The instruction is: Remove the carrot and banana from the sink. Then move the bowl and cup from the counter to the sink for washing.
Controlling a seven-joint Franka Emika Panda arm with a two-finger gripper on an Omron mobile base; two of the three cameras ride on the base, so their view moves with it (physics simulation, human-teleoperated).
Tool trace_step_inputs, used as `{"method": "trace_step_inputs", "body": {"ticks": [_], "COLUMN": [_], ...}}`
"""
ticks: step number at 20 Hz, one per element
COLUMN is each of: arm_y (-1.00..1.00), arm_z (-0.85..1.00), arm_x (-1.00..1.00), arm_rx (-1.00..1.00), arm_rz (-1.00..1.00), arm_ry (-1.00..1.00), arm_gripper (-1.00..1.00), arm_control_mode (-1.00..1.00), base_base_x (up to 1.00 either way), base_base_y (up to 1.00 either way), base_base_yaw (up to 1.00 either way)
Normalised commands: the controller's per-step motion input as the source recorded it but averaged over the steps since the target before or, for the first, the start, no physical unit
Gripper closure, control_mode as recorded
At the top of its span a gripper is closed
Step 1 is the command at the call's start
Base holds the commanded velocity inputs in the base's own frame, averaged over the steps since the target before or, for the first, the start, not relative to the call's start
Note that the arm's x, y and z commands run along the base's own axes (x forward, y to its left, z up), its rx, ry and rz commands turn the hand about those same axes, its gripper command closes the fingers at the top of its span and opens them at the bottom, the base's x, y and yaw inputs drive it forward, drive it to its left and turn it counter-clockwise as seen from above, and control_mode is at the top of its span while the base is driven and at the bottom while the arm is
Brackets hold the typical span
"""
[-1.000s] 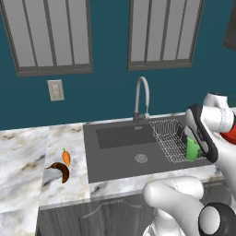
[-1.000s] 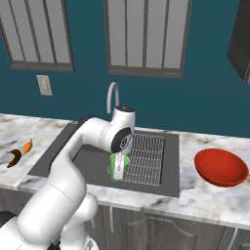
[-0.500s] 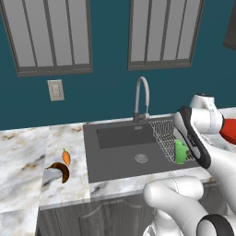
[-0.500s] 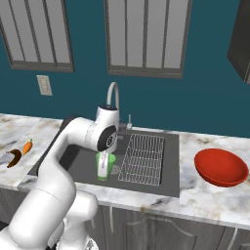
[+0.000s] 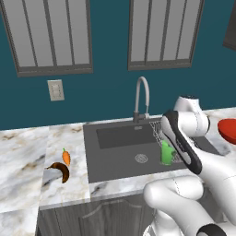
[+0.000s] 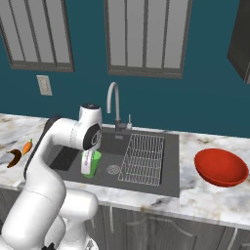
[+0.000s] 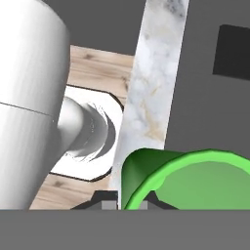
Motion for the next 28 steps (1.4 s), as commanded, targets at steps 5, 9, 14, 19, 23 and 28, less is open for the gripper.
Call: {"method": "trace_step_inputs", "body": {"ticks": [5, 9, 14, 19, 23, 28], "arm_y": [0.5, 0.51, 0.5, 0.41, 0.28, 0.16], "arm_z": [0.0, 0.0, 0.0, -0.04, -0.15, -0.15], "arm_x": [0.19, 0.26, 0.3, 0.38, 0.45, 0.51], "arm_rx": [0.0, 0.0, 0.0, 0.0, -0.02, 0.0], "arm_rz": [0.0, 0.0, 0.0, 0.0, 0.0, 0.05], "arm_ry": [-0.03, -0.04, -0.06, -0.01, 0.02, 0.04], "arm_gripper": [1.0, 1.0, 1.0, 1.0, 1.0, 1.0], "arm_control_mode": [-1.0, -1.0, -1.0, -1.0, -1.0, -1.0], "base_base_x": [0.0, 0.0, 0.0, 0.0, 0.0, 0.0], "base_base_y": [0.0, 0.0, 0.0, 0.0, 0.0, 0.0], "base_base_yaw": [0.0, 0.0, 0.0, 0.0, 0.0, 0.0]}}
